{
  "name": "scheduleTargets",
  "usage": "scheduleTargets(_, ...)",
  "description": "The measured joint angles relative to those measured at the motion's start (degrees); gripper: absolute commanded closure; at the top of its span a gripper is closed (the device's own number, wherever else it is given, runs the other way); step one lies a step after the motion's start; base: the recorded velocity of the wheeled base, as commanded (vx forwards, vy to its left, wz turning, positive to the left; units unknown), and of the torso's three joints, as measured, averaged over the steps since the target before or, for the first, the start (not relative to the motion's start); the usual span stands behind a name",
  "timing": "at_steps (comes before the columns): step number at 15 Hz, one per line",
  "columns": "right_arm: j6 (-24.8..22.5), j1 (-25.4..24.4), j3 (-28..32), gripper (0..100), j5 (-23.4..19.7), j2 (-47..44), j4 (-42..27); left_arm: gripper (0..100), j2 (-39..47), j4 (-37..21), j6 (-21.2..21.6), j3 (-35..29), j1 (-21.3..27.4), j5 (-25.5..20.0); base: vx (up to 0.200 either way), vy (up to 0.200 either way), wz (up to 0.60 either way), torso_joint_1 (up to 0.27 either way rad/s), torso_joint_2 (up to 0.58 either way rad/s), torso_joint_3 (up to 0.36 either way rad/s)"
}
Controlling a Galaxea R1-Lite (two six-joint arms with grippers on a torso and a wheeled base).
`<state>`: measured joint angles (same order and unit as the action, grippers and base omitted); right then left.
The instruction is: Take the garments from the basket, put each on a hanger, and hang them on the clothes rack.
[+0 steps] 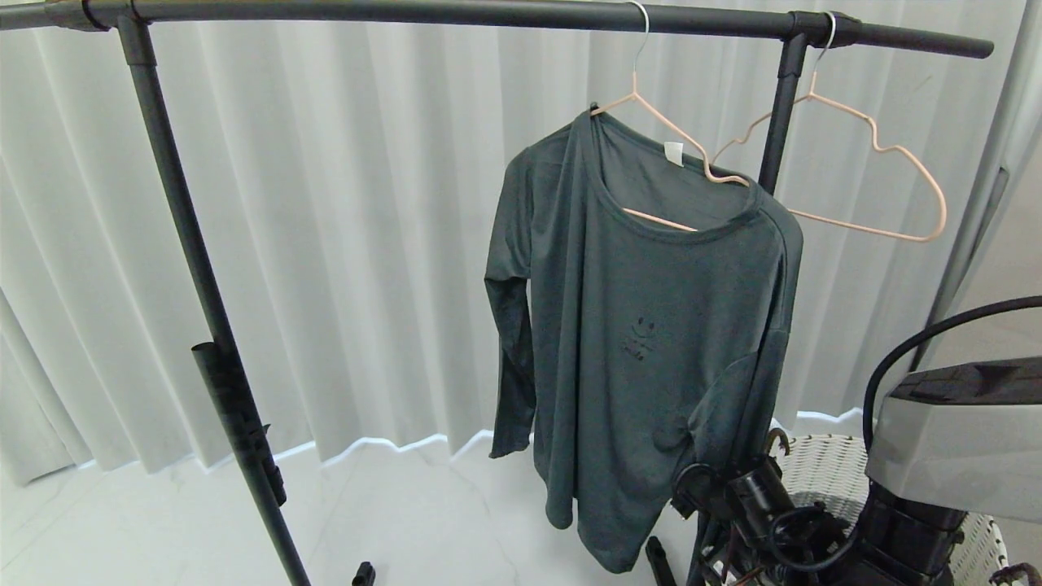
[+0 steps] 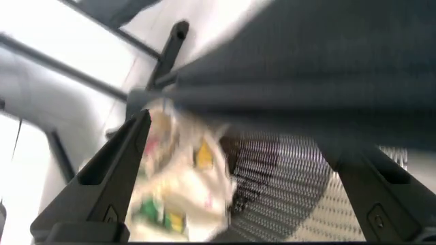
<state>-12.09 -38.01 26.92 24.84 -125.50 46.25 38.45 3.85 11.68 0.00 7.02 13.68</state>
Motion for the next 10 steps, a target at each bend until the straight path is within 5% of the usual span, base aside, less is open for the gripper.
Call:
scheduleTargets(9,1.7,0.8,1.0,0,2.5,-4.9,0.0,0,0.5,0.0,0.0,0.0,0.0,0.0,0.000,0.000,0.00,0.000,0.00,0.000)
scheduleTargets(10,1.7,0.5,0.7,100,2.6,-4.9,0.0,0,0.7,0.0,0.0,0.0,0.0,-0.1,0.000,0.000,0.00,0.000,0.00,0.000)
